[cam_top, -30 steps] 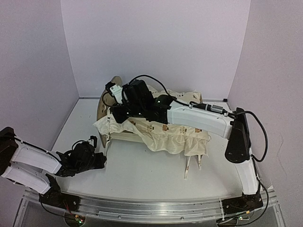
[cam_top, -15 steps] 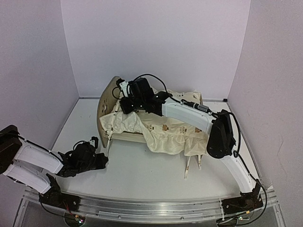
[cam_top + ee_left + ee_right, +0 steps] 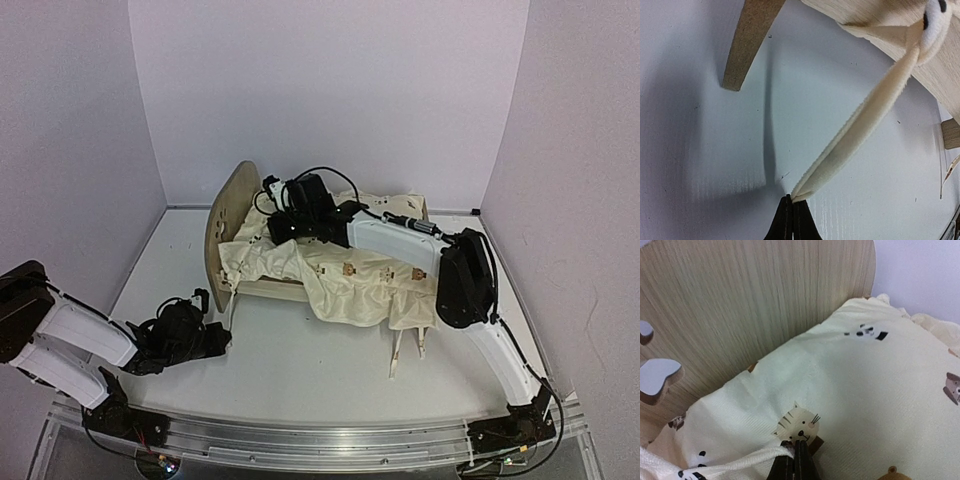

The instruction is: Set up the pet bed

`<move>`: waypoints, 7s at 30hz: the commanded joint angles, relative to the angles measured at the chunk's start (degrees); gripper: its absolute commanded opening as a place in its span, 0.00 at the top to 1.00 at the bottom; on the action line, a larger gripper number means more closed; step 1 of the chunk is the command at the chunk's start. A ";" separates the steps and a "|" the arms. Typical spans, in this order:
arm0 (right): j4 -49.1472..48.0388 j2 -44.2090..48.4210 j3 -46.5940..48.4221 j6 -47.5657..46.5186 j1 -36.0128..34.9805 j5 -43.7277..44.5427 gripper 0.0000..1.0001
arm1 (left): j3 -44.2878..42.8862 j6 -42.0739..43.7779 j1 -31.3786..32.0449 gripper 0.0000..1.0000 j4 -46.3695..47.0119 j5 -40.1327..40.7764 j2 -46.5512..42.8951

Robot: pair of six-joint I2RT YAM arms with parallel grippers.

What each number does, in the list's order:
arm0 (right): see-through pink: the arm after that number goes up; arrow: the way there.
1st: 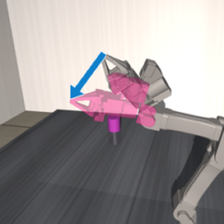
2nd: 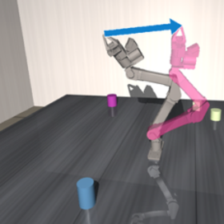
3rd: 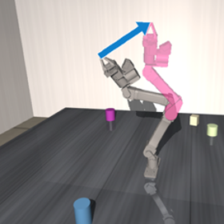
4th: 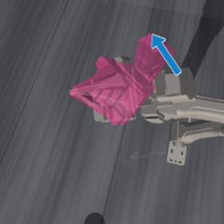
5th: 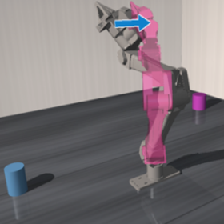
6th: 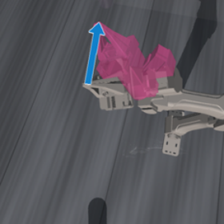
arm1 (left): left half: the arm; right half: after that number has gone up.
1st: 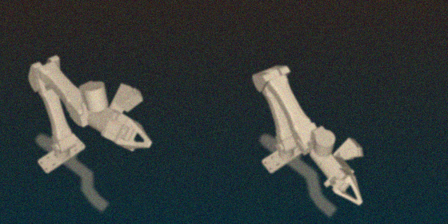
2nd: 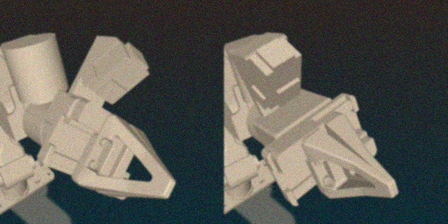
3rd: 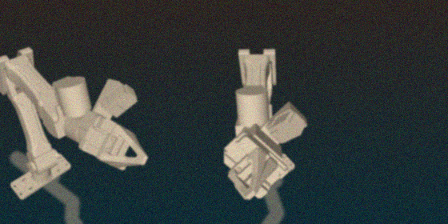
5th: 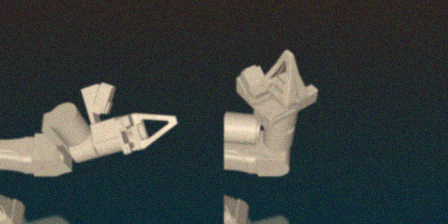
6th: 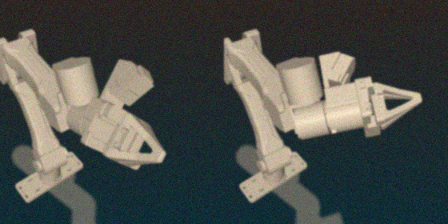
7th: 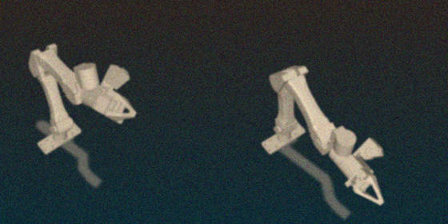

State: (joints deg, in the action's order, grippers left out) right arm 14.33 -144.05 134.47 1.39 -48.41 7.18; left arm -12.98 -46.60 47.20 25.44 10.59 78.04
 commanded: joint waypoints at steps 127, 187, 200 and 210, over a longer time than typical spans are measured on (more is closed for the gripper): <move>-9.67 50.53 -79.86 43.33 -2.32 1.03 1.00 | -50.07 33.44 -32.33 0.53 -31.71 19.52 4.74; 17.84 85.79 -89.40 31.45 -0.34 -4.42 0.25 | -60.70 51.13 27.75 0.41 -40.48 -3.37 11.27; 17.58 86.68 -91.58 32.16 -0.37 -5.67 0.24 | -64.72 53.98 28.44 0.44 -38.32 8.37 21.10; 17.22 87.29 -92.55 32.24 -0.37 -6.74 0.24 | -64.21 56.24 28.45 0.30 -35.11 12.99 22.80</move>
State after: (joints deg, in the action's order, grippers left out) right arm 32.61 -57.90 42.23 33.23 -48.69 1.38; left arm -74.98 7.85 75.81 -12.17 20.65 99.41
